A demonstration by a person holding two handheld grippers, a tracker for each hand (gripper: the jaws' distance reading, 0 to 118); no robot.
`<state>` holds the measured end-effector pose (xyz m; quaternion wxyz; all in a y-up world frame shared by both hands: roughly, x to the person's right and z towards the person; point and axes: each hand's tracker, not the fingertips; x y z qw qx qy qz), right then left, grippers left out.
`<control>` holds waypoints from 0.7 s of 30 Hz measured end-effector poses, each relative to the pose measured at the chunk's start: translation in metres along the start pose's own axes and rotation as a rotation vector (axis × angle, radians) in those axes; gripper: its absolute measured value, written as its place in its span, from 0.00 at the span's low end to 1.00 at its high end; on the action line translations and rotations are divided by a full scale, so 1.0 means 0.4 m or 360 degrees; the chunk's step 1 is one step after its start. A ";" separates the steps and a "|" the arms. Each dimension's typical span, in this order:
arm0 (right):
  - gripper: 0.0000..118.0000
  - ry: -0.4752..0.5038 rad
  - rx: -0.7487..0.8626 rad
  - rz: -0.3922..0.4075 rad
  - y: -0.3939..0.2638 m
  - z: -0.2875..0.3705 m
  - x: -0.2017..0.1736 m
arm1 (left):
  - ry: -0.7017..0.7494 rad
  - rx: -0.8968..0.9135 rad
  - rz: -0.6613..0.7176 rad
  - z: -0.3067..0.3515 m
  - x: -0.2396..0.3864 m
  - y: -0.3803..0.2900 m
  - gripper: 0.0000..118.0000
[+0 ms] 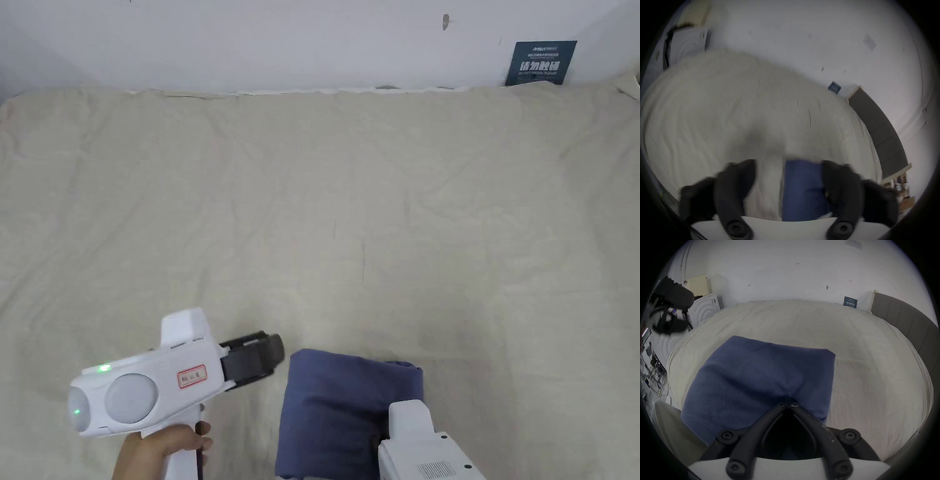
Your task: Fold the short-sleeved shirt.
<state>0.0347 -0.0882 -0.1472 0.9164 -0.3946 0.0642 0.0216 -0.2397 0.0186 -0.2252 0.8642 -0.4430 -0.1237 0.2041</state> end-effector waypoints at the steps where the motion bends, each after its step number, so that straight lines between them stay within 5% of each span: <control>1: 0.01 0.0004 -0.0001 -0.0009 -0.002 0.002 0.001 | -0.0019 -0.0077 0.0018 -0.025 -0.007 -0.009 0.91; 3: 0.01 0.0014 -0.0005 -0.0029 0.000 0.002 0.005 | -0.0023 -0.0166 0.0048 -0.064 -0.018 -0.022 0.98; 8: 0.01 0.0042 -0.0008 -0.0063 -0.001 0.002 0.015 | -0.0054 -0.0506 0.0060 -0.178 -0.040 -0.057 0.97; 10: 0.01 0.0053 -0.0009 -0.0082 -0.002 0.001 0.019 | -0.0087 -0.0569 0.0072 -0.200 -0.036 -0.069 0.74; 12: 0.01 0.0064 -0.0011 -0.0098 -0.002 0.001 0.022 | -0.0157 -0.0530 0.0087 -0.204 -0.027 -0.084 0.38; 14: 0.01 0.0069 -0.0011 -0.0109 -0.003 0.001 0.026 | -0.0154 -0.0504 0.0093 -0.211 -0.015 -0.094 0.34; 15: 0.01 0.0079 -0.0010 -0.0124 -0.003 0.002 0.031 | -0.0109 -0.0506 0.0050 -0.216 -0.012 -0.093 0.25; 21: 0.01 0.0133 -0.0040 -0.0125 0.047 0.029 0.051 | -0.0142 -0.0430 -0.0030 -0.164 0.009 -0.075 0.19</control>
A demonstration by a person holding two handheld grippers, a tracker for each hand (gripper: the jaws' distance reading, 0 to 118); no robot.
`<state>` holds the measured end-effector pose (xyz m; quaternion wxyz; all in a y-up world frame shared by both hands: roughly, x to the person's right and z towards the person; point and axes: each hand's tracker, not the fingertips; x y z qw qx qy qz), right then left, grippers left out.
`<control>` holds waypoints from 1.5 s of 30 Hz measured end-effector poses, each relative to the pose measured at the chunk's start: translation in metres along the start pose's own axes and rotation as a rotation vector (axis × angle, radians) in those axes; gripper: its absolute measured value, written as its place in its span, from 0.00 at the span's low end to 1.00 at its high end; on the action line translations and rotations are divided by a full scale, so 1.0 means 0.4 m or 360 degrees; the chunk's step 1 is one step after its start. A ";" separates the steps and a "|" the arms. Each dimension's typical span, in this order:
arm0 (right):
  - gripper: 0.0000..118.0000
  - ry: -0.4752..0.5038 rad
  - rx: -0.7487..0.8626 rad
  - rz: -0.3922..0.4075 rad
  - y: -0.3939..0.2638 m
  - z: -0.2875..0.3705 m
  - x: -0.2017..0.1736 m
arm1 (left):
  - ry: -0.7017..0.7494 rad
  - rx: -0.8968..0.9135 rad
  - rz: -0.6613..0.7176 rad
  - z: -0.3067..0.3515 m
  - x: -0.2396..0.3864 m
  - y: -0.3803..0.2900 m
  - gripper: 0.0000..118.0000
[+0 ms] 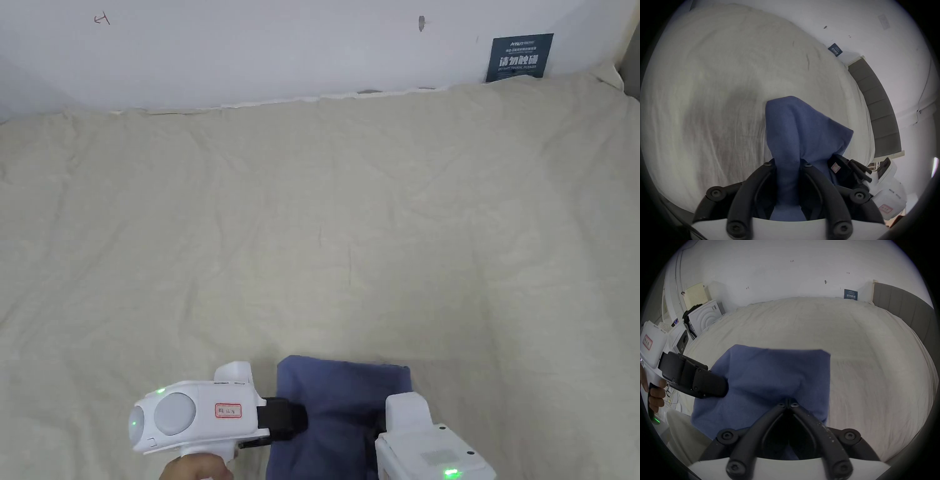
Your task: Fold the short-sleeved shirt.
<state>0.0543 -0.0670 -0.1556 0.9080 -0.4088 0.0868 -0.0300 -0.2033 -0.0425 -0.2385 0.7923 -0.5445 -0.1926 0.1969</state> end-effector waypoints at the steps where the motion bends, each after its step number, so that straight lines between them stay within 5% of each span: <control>1: 0.01 -0.0002 0.0037 -0.0002 0.014 0.012 0.002 | 0.0000 0.0017 -0.0011 0.013 0.001 0.008 0.19; 7: 0.01 -0.0054 0.0314 0.0057 0.145 0.098 0.013 | 0.0196 0.0149 -0.0137 0.134 -0.067 0.110 0.19; 15: 0.01 -0.0107 0.0513 0.0166 0.301 0.144 -0.037 | 0.0684 0.0326 -0.0093 0.346 -0.360 0.262 0.19; 28: 0.01 -0.0067 0.0497 0.0223 0.398 0.027 -0.165 | 0.1209 0.0346 0.0179 0.562 -0.794 0.366 0.21; 30: 0.01 -0.0071 0.0480 0.0211 0.401 0.009 -0.170 | 0.1152 0.0378 0.0202 0.565 -0.804 0.358 0.35; 33: 0.01 -0.0076 0.0464 0.0190 0.405 0.001 -0.164 | 0.1162 0.0409 0.0226 0.560 -0.798 0.366 0.97; 40: 0.01 -0.0108 0.0560 0.0149 0.421 0.074 -0.126 | 0.1139 0.0717 0.0181 0.626 -0.637 0.381 0.96; 45: 0.02 -0.0160 0.0764 0.0128 0.447 0.198 -0.074 | 0.1157 0.1133 -0.0064 0.709 -0.373 0.354 0.96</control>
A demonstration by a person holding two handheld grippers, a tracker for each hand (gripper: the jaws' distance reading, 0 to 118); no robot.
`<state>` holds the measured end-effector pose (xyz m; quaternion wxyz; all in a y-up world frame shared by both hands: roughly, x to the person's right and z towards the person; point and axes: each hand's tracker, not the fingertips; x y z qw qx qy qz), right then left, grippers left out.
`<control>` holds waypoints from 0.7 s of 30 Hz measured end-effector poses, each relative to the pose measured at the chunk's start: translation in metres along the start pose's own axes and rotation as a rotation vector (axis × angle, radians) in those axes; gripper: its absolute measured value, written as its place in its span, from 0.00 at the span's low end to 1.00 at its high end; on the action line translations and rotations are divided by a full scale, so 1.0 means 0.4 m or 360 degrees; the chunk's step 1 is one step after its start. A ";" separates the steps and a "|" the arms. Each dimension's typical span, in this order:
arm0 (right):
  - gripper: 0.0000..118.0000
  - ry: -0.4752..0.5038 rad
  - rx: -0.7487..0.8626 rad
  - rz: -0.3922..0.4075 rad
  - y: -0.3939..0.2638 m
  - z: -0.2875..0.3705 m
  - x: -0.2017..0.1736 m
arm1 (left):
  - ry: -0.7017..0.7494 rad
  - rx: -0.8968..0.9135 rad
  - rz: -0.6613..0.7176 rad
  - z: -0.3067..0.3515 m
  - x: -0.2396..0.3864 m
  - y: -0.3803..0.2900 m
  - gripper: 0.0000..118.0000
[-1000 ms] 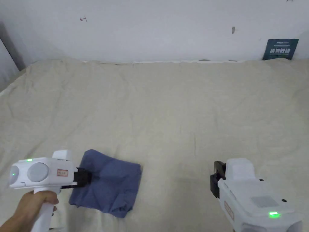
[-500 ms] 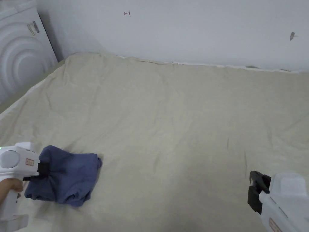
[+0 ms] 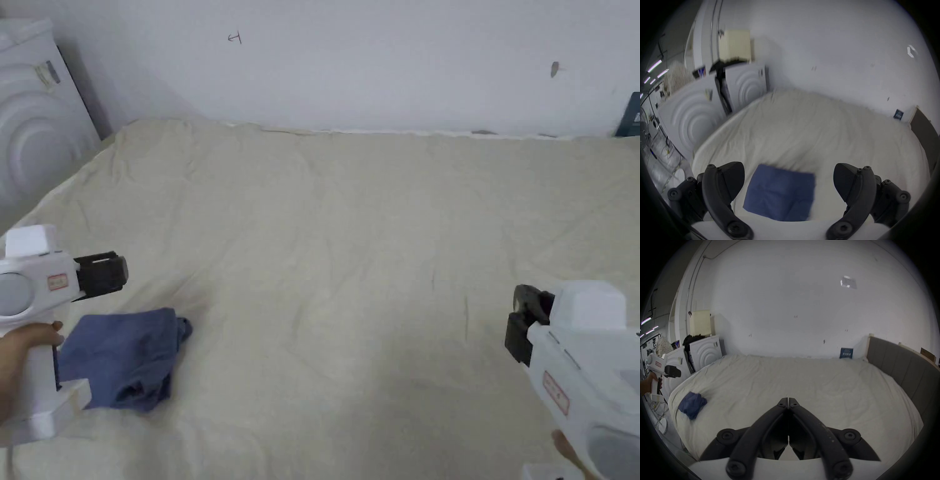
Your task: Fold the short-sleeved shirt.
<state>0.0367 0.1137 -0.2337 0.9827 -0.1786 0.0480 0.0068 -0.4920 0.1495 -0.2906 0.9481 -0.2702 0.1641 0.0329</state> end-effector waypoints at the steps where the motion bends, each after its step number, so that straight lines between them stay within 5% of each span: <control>1: 0.02 -0.0019 0.0037 0.0007 0.014 0.019 0.014 | -0.0008 0.0084 -0.0016 0.044 0.030 0.015 0.96; 8: 0.02 -0.0149 0.0331 0.0080 0.108 0.181 0.121 | -0.0178 0.0674 -0.0072 0.352 0.272 0.051 0.96; 16: 0.02 -0.0278 0.0546 0.0156 0.155 0.332 0.224 | -0.0396 0.0954 -0.0009 0.503 0.509 -0.036 0.95; 19: 0.02 -0.0352 0.0588 0.0198 0.155 0.364 0.249 | -0.0448 0.1014 0.0003 0.512 0.577 -0.086 0.81; 21: 0.02 -0.0385 0.0597 0.0209 0.149 0.376 0.262 | -0.0470 0.1014 -0.0020 0.515 0.613 -0.115 0.63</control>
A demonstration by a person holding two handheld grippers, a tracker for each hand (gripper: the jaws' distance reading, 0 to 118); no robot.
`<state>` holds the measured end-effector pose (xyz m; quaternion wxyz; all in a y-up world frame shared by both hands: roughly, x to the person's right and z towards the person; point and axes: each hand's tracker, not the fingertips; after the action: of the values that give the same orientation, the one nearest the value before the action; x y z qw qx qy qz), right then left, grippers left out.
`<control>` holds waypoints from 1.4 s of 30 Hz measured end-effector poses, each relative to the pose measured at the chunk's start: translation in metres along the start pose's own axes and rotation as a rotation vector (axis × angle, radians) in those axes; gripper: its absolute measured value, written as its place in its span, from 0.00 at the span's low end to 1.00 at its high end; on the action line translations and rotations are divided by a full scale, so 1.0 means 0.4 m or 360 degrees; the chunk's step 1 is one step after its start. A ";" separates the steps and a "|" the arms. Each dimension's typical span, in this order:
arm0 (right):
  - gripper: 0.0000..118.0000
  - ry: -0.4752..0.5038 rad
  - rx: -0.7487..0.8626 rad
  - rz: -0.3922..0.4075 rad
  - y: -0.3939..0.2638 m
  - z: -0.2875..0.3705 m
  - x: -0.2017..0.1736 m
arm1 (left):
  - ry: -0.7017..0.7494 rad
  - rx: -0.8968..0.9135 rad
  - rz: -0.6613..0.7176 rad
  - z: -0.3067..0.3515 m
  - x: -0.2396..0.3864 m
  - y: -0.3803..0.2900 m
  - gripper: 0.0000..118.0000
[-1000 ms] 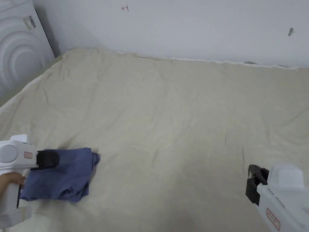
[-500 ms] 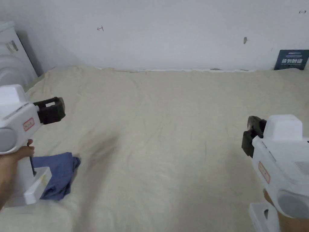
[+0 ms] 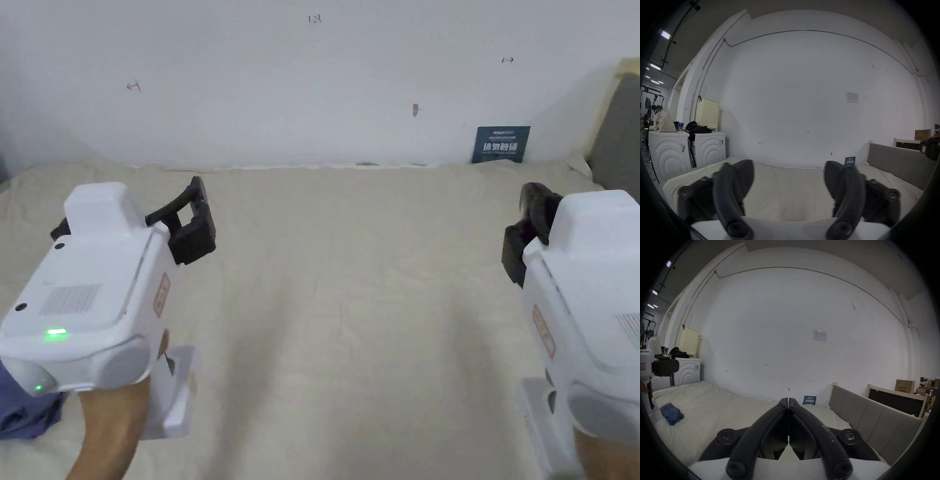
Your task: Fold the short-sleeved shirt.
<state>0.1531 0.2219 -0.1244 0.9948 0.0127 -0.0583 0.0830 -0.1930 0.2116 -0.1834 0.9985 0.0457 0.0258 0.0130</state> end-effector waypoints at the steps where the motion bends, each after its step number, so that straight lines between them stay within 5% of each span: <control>1: 0.02 -0.0008 -0.0002 0.0001 -0.002 0.004 0.007 | -0.0014 0.0001 -0.0017 -0.001 0.016 -0.013 0.52; 2: 0.02 -0.0017 -0.0005 -0.0003 -0.006 0.006 0.014 | -0.0028 -0.0003 -0.0033 0.001 0.029 -0.025 0.39; 4: 0.02 -0.0036 -0.0016 -0.0016 -0.015 0.010 0.022 | -0.0060 0.0001 -0.0082 0.005 0.045 -0.045 0.28; 6: 0.02 -0.0048 -0.0031 -0.0028 -0.026 0.009 0.028 | -0.0086 -0.0017 -0.0132 0.007 0.059 -0.059 0.00; 42: 0.02 -0.0035 -0.0045 -0.0046 -0.031 0.008 0.016 | -0.0151 -0.0052 -0.0191 0.023 0.071 -0.071 0.00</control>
<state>0.1611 0.2107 -0.1205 0.9952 0.0002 -0.0701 0.0676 -0.1633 0.1833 -0.1784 0.9982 0.0283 -0.0190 -0.0485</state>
